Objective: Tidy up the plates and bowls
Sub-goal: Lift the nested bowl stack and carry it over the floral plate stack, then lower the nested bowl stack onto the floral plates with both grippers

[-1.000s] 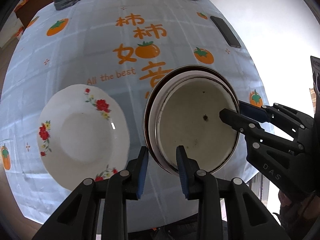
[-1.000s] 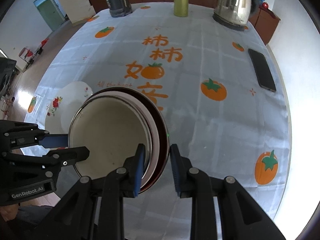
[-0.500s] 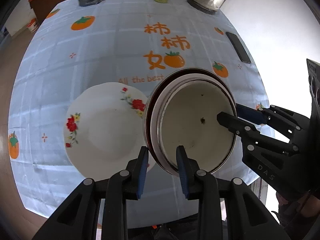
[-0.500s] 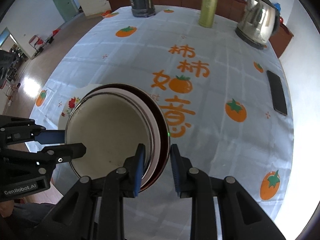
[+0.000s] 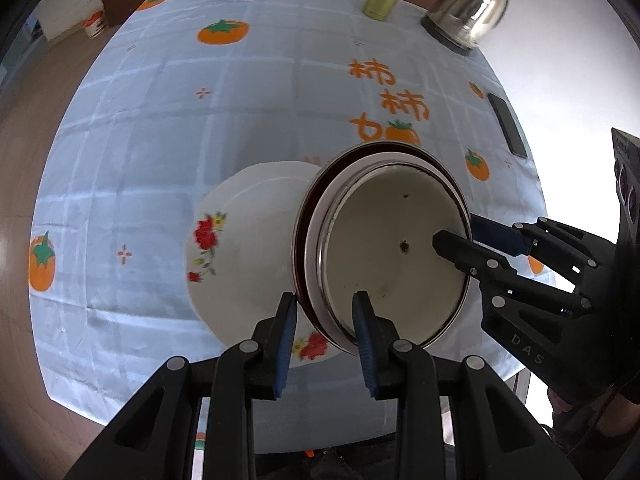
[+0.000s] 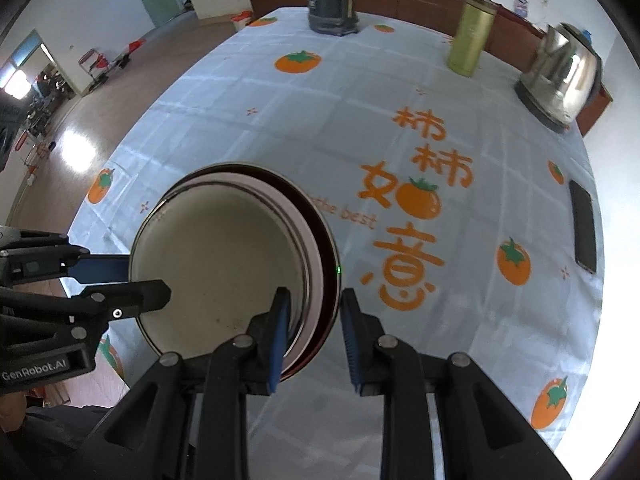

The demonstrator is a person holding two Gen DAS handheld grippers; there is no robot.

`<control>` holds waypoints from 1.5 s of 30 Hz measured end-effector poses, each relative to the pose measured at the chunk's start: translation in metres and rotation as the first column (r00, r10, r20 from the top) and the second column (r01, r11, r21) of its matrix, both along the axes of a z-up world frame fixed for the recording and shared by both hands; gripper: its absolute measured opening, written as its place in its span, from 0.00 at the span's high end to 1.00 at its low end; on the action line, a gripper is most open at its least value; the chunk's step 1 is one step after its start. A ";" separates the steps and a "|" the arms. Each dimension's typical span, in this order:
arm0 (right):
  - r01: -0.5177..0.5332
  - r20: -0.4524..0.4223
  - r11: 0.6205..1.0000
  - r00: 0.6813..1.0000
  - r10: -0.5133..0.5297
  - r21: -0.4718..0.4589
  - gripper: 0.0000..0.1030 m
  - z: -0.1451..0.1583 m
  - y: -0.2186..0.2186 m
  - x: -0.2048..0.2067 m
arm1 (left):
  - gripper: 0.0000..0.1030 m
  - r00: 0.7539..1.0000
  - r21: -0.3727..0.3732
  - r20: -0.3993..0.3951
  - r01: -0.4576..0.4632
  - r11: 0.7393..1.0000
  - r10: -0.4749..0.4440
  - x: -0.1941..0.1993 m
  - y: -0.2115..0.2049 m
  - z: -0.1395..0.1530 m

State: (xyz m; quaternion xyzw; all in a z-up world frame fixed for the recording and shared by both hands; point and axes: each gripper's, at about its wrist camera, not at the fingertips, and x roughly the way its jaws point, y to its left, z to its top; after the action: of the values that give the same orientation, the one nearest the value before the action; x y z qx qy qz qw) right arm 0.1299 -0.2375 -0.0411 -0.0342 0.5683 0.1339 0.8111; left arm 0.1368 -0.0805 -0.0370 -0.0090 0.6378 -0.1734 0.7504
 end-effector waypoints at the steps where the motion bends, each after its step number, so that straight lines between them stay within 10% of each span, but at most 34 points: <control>1: -0.006 -0.002 1.000 1.000 0.006 0.002 0.75 -0.001 0.003 0.001 | 0.70 1.000 0.000 -0.002 -0.009 1.000 0.009 0.001 0.004 -0.001; 45: -0.127 -0.073 0.992 0.989 0.127 -0.004 0.75 -0.033 0.061 0.029 | 0.70 0.990 0.005 -0.083 -0.118 0.993 0.118 0.017 0.056 -0.030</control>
State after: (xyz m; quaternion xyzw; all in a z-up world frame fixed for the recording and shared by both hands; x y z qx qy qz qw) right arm 0.1586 -0.1766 -0.0739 -0.0689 0.5948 0.1841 0.7795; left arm 0.1539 -0.0250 -0.0666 -0.0539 0.6668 -0.1284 0.7321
